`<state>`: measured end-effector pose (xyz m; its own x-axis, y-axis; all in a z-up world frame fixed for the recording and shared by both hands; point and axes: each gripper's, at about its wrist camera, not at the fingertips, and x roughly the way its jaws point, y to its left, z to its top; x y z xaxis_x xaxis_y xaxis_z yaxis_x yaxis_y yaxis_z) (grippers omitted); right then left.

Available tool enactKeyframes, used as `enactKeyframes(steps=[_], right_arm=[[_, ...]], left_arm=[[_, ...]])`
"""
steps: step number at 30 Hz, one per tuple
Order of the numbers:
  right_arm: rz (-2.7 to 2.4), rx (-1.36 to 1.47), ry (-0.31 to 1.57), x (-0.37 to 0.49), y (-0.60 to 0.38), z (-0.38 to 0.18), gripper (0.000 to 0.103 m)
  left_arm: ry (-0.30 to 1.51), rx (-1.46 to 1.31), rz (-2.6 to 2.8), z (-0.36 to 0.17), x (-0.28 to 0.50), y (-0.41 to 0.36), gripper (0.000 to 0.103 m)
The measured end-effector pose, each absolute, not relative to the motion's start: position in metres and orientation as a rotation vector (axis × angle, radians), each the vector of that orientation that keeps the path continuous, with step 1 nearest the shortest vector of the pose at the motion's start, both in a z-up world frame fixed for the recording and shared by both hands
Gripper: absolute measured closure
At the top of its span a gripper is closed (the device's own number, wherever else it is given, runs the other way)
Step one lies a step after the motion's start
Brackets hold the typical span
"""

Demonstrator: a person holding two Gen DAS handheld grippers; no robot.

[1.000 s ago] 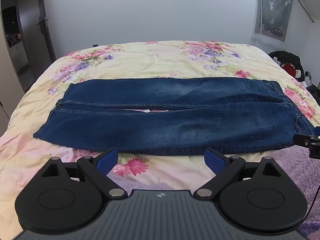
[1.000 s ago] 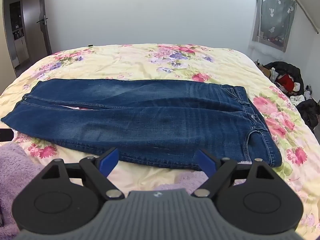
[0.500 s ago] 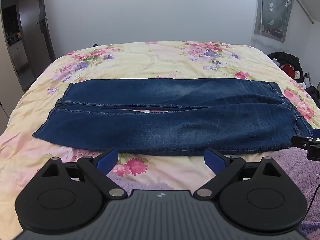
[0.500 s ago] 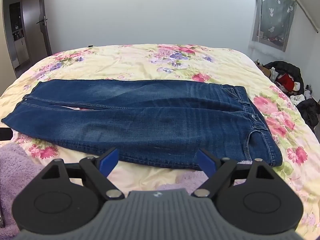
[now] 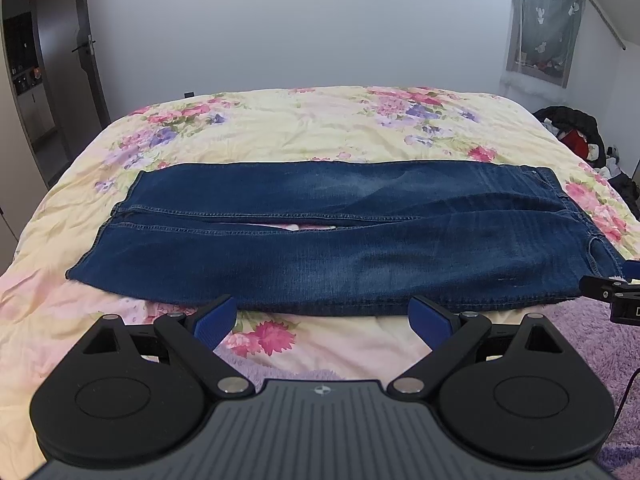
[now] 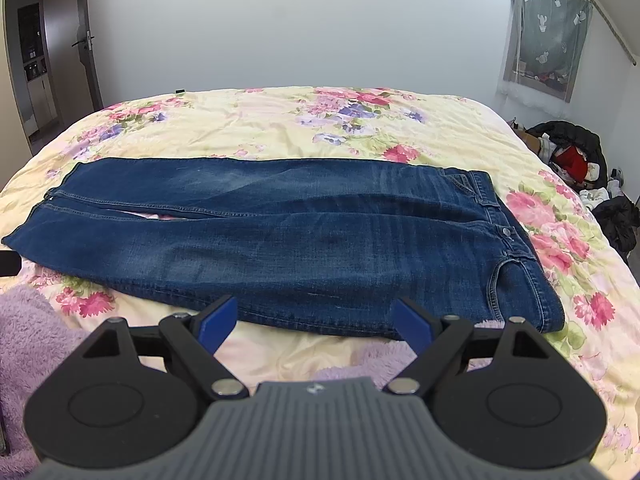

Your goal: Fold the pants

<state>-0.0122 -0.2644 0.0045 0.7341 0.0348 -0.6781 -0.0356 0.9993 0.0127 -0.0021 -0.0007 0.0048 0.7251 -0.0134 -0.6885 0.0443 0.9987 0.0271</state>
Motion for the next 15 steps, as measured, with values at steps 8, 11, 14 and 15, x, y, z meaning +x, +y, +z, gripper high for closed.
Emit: enactKeyframes(steps=[8, 11, 14, 15], right_arm=[[0.04, -0.003, 0.743, -0.0125, -0.2641, 0.0048, 0.021], [0.041, -0.004, 0.742, -0.0132, -0.2636, 0.0052, 0.021], [0.041, -0.006, 0.745, -0.0137, -0.2632, 0.0056, 0.021], [0.042, -0.007, 0.745, -0.0139, -0.2633, 0.0057, 0.021]], left_arm=[[0.755, 0.041, -0.037, 0.0075, -0.0029, -0.0005, 0.0], [0.756, 0.043, -0.038, 0.008, -0.003, -0.0007, 0.0], [0.756, 0.043, -0.038, 0.0079, -0.0031, -0.0003, 0.0], [0.756, 0.042, -0.038, 0.0079, -0.0032, -0.0003, 0.0]])
